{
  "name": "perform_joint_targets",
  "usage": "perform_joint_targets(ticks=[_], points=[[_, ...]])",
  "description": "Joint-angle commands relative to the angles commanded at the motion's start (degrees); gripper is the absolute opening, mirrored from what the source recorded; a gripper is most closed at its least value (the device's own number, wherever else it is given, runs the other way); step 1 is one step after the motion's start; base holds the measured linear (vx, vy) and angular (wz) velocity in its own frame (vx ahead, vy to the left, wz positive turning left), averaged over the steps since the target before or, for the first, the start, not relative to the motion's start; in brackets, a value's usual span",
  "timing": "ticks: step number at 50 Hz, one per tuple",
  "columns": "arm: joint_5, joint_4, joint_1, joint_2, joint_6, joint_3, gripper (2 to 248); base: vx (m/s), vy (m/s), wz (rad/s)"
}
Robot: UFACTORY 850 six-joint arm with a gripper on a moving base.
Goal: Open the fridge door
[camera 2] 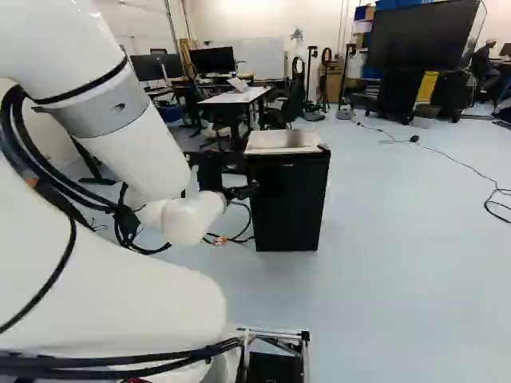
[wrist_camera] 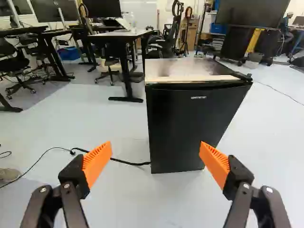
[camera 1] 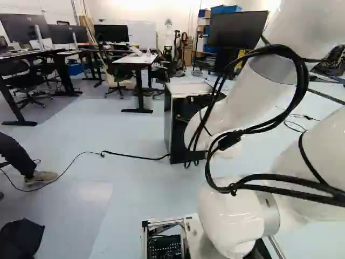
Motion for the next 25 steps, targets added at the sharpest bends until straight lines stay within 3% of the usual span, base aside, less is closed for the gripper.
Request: perform_joint_targets(ticks=[25], points=[[0.0,0.0,0.0,-4.8,0.0,-4.2,247,0.0,0.0,0.0]])
